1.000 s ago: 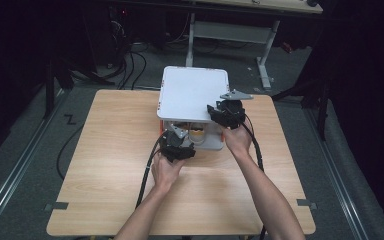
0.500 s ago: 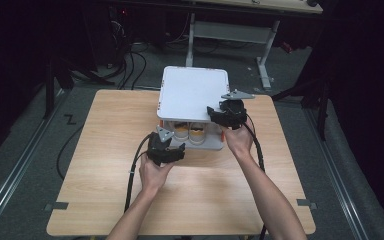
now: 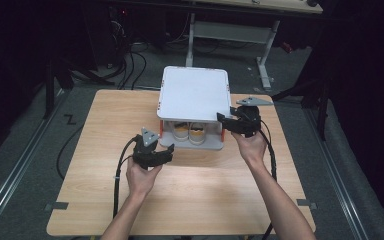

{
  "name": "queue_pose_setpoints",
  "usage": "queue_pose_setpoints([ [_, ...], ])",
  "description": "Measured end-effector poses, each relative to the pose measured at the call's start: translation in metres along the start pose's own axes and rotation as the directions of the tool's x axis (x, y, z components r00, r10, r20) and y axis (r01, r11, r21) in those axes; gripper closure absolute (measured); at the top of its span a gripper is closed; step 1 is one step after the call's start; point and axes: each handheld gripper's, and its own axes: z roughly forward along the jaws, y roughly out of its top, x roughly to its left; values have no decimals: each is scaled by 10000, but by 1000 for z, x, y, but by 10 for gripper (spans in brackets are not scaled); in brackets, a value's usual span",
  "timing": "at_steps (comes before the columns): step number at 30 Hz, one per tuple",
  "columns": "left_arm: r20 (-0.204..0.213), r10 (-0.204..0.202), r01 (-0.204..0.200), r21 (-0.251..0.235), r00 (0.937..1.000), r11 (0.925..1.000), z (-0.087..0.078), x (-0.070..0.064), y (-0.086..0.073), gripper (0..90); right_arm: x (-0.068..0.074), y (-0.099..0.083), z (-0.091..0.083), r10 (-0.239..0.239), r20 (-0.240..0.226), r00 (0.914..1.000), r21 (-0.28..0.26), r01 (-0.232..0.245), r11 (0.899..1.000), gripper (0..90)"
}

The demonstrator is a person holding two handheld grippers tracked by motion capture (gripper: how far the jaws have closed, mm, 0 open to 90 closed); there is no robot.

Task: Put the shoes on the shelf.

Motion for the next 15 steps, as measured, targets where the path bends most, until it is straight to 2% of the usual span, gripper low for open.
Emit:
queue_pose_setpoints([
  [9, -17, -176, 176, -224, 9998, 9996, -13, 8, -3, 280, -6, -15, -25, 283, -97, 9996, -309, -286, 9991, 412],
  [12, 13, -224, 224, -200, 9997, 9995, -15, 10, -5, 271, -8, -22, -34, 378, -124, 9992, -581, -384, 9976, 405],
  [15, 53, -309, 310, -207, 9995, 9993, -18, 11, -9, 267, -11, -31, -44, 275, 26, 9996, -887, -271, 9957, 408],
])
